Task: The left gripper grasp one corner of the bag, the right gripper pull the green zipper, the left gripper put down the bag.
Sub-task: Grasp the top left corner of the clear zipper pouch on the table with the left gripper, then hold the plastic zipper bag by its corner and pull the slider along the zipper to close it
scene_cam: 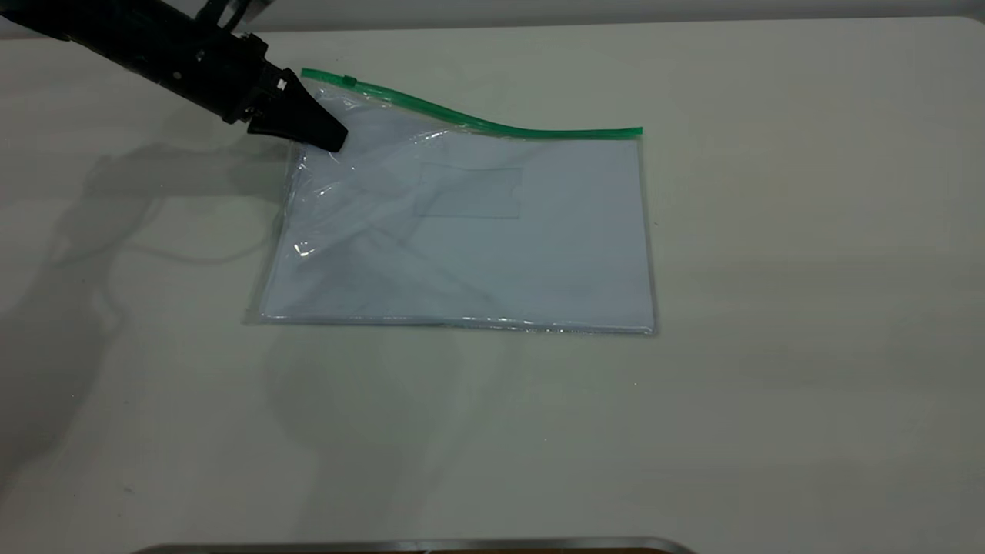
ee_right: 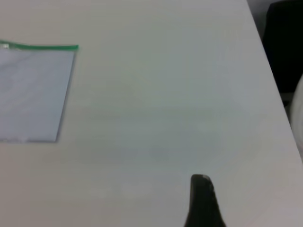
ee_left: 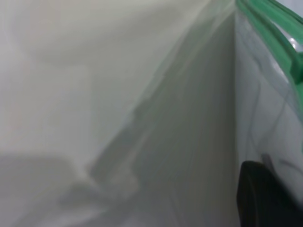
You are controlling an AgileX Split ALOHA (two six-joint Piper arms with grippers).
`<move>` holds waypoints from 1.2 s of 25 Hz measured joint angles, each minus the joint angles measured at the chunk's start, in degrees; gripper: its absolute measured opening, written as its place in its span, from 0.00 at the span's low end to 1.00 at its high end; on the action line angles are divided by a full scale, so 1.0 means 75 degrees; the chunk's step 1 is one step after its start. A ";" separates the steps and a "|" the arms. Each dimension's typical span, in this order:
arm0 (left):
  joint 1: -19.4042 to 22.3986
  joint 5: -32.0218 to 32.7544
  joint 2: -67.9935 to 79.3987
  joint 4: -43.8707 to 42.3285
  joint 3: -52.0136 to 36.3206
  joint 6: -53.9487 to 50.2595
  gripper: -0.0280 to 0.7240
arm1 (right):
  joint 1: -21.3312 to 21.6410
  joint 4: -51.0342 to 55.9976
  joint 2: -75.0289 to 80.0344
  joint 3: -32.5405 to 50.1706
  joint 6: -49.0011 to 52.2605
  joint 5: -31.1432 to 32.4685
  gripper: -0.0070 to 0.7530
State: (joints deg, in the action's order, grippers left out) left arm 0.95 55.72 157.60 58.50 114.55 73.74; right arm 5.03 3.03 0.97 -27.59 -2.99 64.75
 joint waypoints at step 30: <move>-0.2351 0.1490 0.0030 -0.1978 0.3052 0.1397 0.11 | 0.0000 0.6496 1.0110 -0.1223 -0.8061 -0.5539 0.73</move>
State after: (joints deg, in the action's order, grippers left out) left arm -16.68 66.89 157.82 43.66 137.44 84.22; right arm 5.03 51.75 76.79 -36.76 -63.44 23.21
